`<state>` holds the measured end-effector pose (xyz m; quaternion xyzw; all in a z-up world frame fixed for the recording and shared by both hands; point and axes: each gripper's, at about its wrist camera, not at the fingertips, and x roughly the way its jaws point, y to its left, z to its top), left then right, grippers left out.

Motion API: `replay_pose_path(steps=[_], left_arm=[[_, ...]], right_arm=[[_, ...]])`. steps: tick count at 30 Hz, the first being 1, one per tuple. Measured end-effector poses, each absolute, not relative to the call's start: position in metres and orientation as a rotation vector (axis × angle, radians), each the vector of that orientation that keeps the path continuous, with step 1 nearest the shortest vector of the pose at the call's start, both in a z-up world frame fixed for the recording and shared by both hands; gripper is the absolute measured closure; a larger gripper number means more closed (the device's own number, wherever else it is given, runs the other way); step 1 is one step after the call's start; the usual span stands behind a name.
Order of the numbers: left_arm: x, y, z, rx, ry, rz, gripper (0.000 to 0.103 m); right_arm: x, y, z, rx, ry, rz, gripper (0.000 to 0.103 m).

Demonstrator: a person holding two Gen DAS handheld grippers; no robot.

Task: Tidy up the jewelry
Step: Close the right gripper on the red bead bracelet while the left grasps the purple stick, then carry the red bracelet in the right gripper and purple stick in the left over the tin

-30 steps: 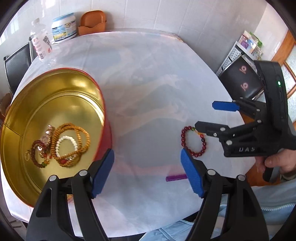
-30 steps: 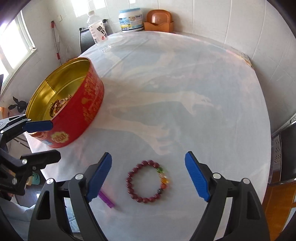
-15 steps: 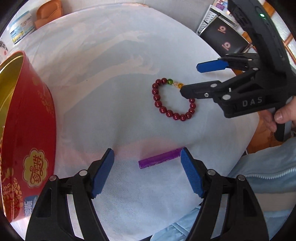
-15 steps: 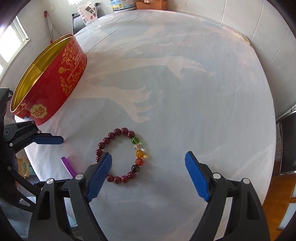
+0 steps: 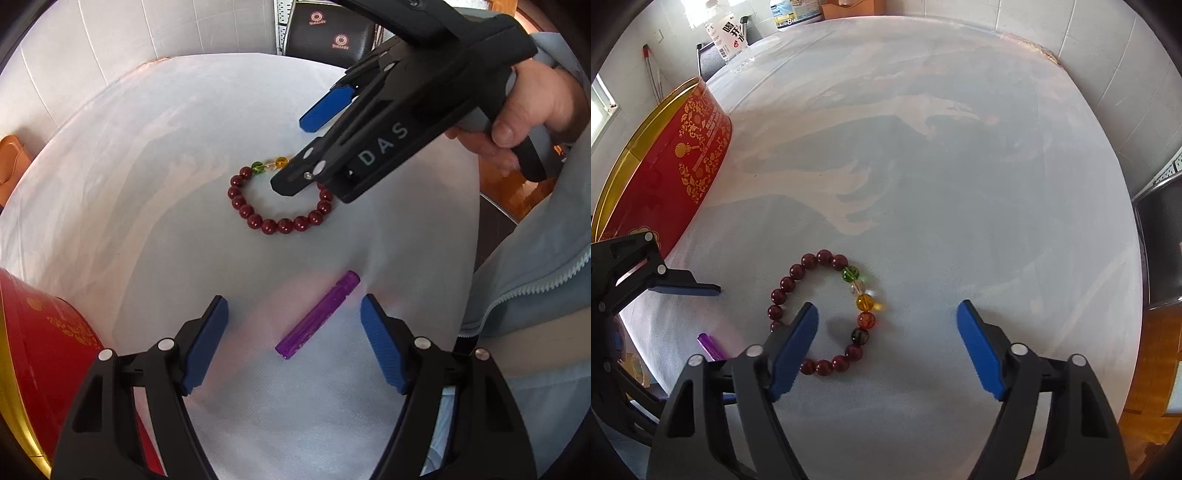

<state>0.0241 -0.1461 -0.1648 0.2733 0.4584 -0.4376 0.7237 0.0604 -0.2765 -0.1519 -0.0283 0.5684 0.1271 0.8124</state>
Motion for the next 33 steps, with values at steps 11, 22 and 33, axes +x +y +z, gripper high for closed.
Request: replay_pose_path(steps=[11,22,33], left_arm=[[0.041,-0.145,-0.157,0.436,1.143,-0.947,0.093],[0.054,-0.12,-0.1,0.17,1.079,-0.751,0.093],[0.067,-0.024,-0.008,0.059,0.922,-0.381,0.093]], right_arm=[[0.049,-0.269,-0.141,-0.076,1.208,0.355,0.093],[0.057,-0.269,-0.072,-0.056,1.024,0.439,0.093],[0.066,-0.23,0.007,-0.056,0.826,0.552,0.093]])
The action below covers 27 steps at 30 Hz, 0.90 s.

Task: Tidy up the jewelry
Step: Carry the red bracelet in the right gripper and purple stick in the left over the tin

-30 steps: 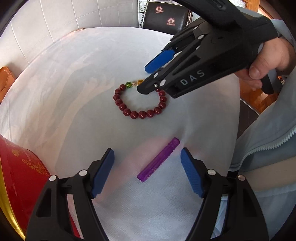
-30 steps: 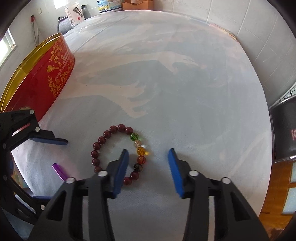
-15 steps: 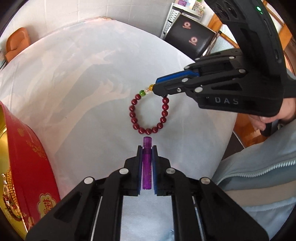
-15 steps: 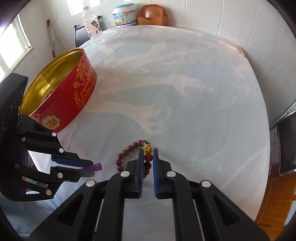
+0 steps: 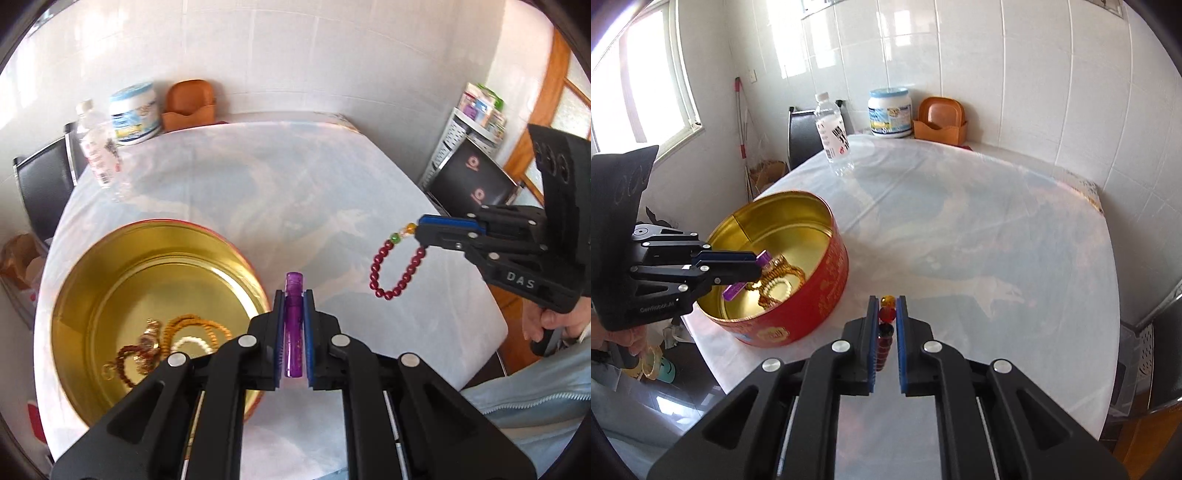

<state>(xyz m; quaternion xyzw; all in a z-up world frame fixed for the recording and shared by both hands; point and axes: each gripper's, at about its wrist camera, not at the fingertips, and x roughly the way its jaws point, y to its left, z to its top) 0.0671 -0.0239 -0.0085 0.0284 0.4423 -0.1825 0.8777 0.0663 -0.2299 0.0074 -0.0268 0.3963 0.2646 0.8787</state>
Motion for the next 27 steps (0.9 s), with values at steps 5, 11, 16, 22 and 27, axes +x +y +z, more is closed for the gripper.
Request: replay_pose_path(steps=[5,11,16,22,27], left_arm=[[0.07,0.048,0.013,-0.079,0.864,-0.243,0.093],[0.072,0.107,0.008,-0.113,0.862,-0.183,0.093],[0.081,0.141,-0.004,-0.15,0.898,-0.202,0.093],[0.097,0.161,-0.016,-0.145,0.928,-0.258,0.093],[0.11,0.166,-0.032,-0.135,0.982,-0.313,0.093]], right_arm=[[0.072,-0.19,0.036,-0.087,0.759,0.614,0.093],[0.087,-0.135,0.04,-0.112,0.767,0.652,0.093],[0.096,-0.094,0.035,-0.131,0.805,0.662,0.093],[0.101,-0.063,0.025,-0.142,0.845,0.64,0.093],[0.104,-0.042,0.016,-0.137,0.884,0.618,0.093]])
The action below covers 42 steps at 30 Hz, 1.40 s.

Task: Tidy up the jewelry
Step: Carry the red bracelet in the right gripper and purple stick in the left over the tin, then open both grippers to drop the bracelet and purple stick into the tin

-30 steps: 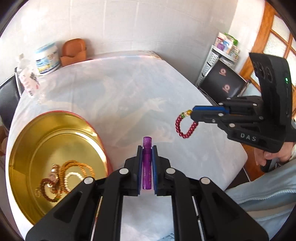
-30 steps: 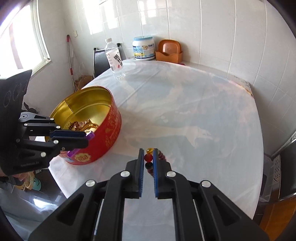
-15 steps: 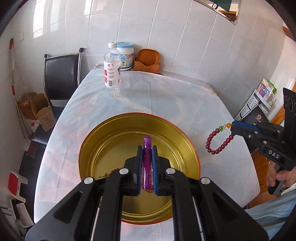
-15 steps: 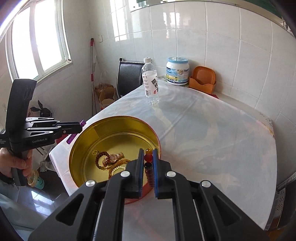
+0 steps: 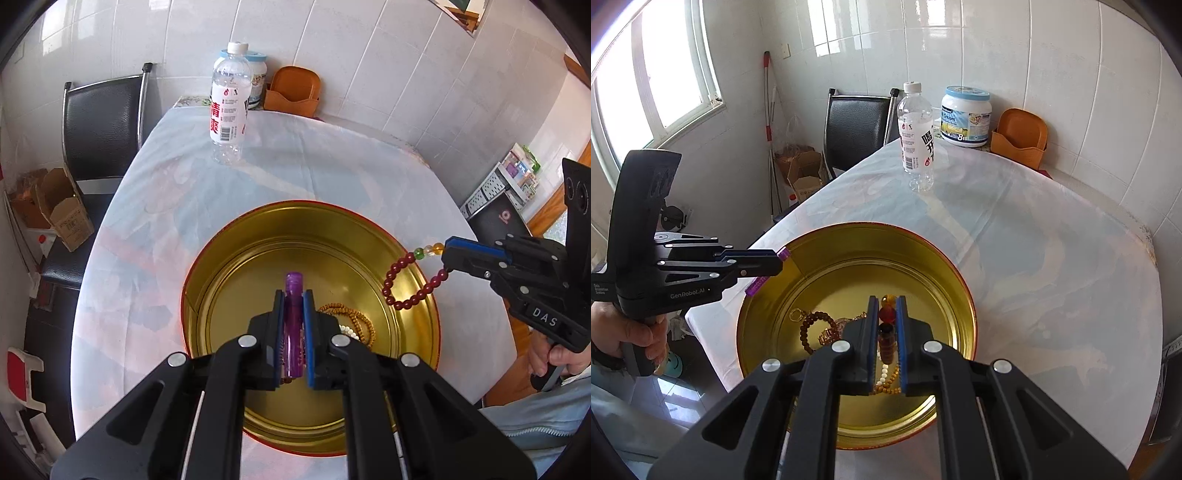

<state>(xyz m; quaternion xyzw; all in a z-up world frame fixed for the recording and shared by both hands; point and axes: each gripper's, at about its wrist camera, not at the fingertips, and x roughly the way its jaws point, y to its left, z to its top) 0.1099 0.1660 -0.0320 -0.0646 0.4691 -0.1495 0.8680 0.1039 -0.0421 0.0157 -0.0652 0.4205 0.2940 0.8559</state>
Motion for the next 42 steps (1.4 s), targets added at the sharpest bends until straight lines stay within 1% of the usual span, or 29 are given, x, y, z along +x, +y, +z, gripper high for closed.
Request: replay_pose_path(steps=[5,14,19,42], left_arm=[[0.122,0.159,-0.049,-0.109,1.057,-0.351,0.093],[0.131,0.129,-0.086,0.064,1.176,-0.397,0.093],[0.127,0.129,-0.094,0.129,1.203,-0.393,0.093],[0.119,0.136,-0.09,0.15,1.198,-0.375,0.092]], right_arm=[[0.105,-0.023,0.006,-0.145,0.917,0.613,0.093],[0.096,0.003,-0.039,-0.222,1.051,0.588,0.093],[0.094,0.004,-0.057,-0.234,1.118,0.56,0.093],[0.092,0.015,-0.054,-0.285,1.109,0.566,0.093]])
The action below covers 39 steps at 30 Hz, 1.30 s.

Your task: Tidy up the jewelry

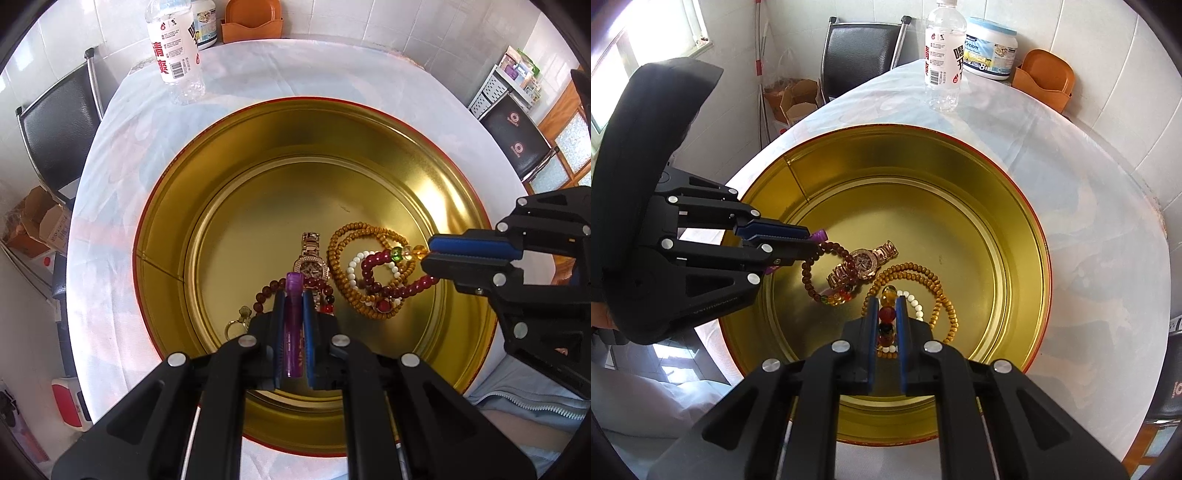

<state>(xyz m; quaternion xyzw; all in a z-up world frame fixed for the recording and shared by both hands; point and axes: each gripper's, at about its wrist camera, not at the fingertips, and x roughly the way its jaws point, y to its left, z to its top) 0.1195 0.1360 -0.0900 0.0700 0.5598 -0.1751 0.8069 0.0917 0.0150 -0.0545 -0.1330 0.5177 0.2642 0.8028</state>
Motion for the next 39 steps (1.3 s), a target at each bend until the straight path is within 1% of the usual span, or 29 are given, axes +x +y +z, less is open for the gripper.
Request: replay_pose_path(steps=[1,2,3,4,5,6,7,9,10,39], left_arm=[[0.119,0.137,-0.089,0.155,1.194,-0.369,0.091],[0.12,0.138,-0.087,0.159,1.186,-0.357,0.077],[0.12,0.14,-0.084,0.163,1.174,-0.337,0.046],[0.121,0.142,-0.08,0.168,1.16,-0.314,0.03],[0.12,0.144,-0.076,0.177,1.142,-0.292,0.019],[0.12,0.145,-0.073,0.185,1.127,-0.288,0.019],[0.12,0.145,-0.07,0.194,1.121,-0.29,0.019],[0.119,0.145,-0.067,0.218,1.113,-0.291,0.019],[0.119,0.144,-0.067,0.231,1.109,-0.288,0.019],[0.115,0.146,-0.069,0.237,1.13,-0.283,0.019]], right_arm=[[0.091,0.016,-0.055,-0.303,1.108,0.564,0.093],[0.09,0.016,-0.054,-0.317,1.106,0.565,0.092],[0.089,0.016,-0.053,-0.328,1.097,0.567,0.088],[0.088,0.015,-0.051,-0.333,1.08,0.565,0.069],[0.087,0.014,-0.048,-0.338,1.059,0.561,0.04],[0.085,0.014,-0.045,-0.346,1.038,0.558,0.026],[0.083,0.013,-0.042,-0.357,1.014,0.557,0.017],[0.078,0.014,-0.038,-0.385,0.976,0.566,0.016],[0.077,0.015,-0.038,-0.401,0.97,0.565,0.013],[0.079,0.023,-0.04,-0.401,0.997,0.574,0.012]])
